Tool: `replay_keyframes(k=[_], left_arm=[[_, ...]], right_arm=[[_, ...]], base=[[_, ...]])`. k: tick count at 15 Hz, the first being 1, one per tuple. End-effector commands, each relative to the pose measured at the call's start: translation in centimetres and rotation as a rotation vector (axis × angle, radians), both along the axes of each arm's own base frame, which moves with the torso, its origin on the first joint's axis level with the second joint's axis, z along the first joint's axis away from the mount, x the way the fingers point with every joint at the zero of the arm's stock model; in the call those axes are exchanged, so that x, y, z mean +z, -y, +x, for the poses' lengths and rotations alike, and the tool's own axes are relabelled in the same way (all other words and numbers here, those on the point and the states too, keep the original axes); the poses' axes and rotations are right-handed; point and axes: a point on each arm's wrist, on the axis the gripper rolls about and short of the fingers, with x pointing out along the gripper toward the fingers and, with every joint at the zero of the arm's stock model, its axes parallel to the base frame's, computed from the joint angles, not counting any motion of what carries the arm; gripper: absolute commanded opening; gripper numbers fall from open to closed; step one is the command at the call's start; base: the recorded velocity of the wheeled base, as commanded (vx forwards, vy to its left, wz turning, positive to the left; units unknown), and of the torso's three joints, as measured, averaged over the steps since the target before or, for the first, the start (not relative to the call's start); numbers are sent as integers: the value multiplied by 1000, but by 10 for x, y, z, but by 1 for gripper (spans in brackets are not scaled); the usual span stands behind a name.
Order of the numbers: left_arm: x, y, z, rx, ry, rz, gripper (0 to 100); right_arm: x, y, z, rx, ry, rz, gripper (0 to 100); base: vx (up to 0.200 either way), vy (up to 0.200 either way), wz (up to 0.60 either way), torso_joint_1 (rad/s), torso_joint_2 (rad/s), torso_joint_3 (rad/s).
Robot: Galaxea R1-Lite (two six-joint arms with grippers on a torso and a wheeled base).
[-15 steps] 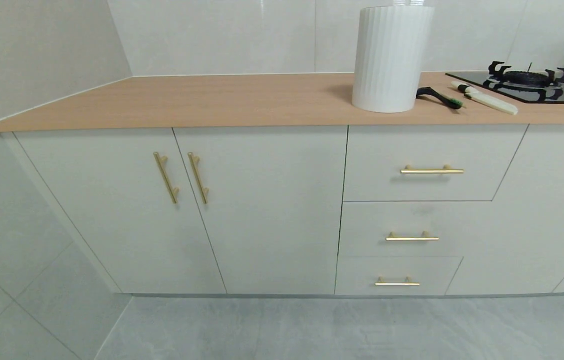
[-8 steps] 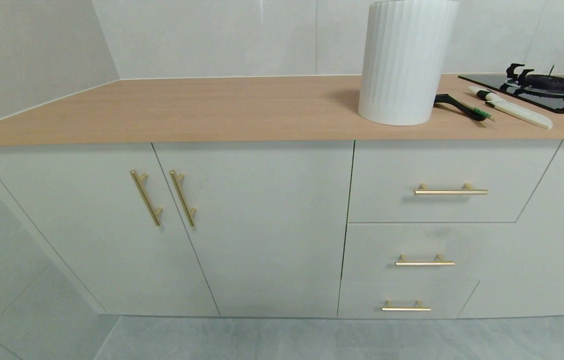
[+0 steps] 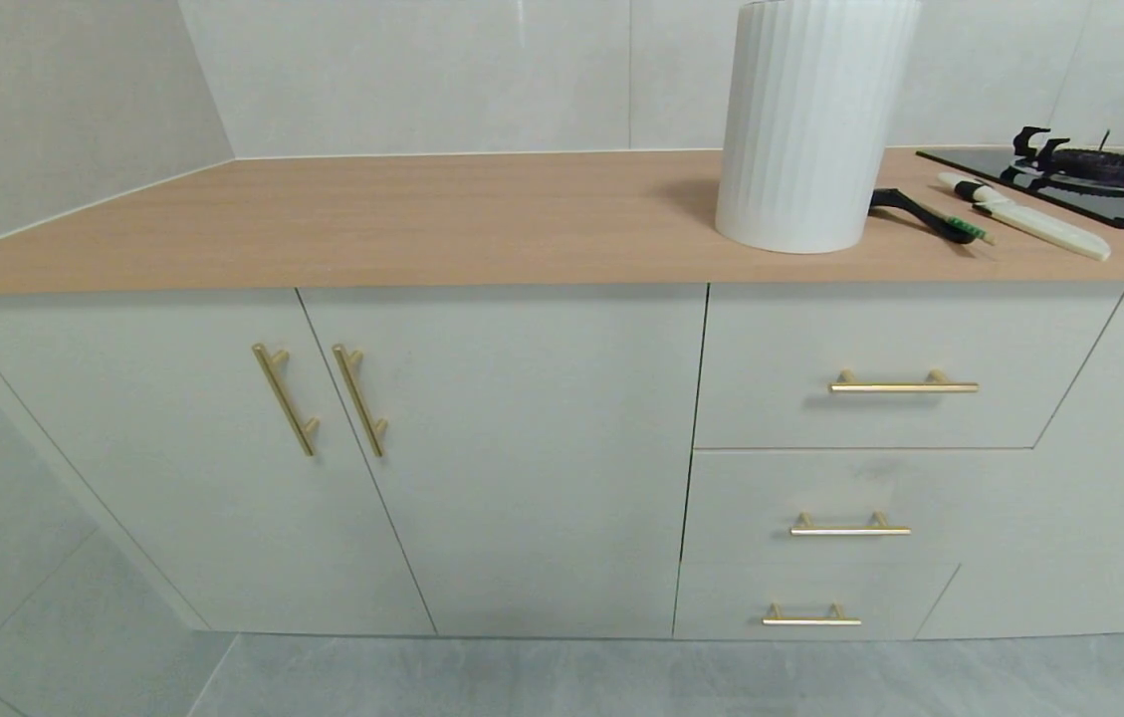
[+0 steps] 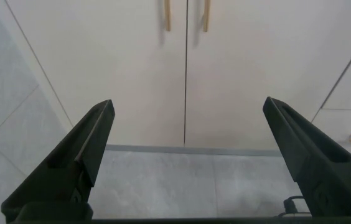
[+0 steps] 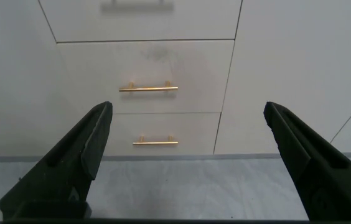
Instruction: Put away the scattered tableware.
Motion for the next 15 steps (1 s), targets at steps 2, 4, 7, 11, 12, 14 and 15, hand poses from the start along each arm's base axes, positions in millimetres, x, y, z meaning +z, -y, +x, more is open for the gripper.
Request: replay_keyframes(k=[2,4,7,11,12,14,15], left_arm=[[0,0,0,2,-1,-1,100],[0,0,0,2,-2,-1,100],[0,0,0,1,-1,-1,100],[0,0,0,2,1,-1,100],[0,0,0,1,-2,-1,100],[0,0,0,2,-1,-1,100],[0,0,0,1,-1,-1,100]], right_arm=[[0,0,0,0,3,-3,100],[32,0,-4,39,56,22,100],[77,-1,20,166,-89,73,100],[90,-13,97,212,-452,-37,100],[95,-17,123,214,-519,-41,100],[91,-26,175,210,-596,-46,100],[86,-28,192,210,-611,-47,100]], base=[[0,0,0,0,0,0],[0,0,0,0,0,0],[0,0,0,0,0,0],[0,0,0,0,0,0],[0,0,0,0,0,0],[0,0,0,0,0,0],[0,0,0,0,0,0]])
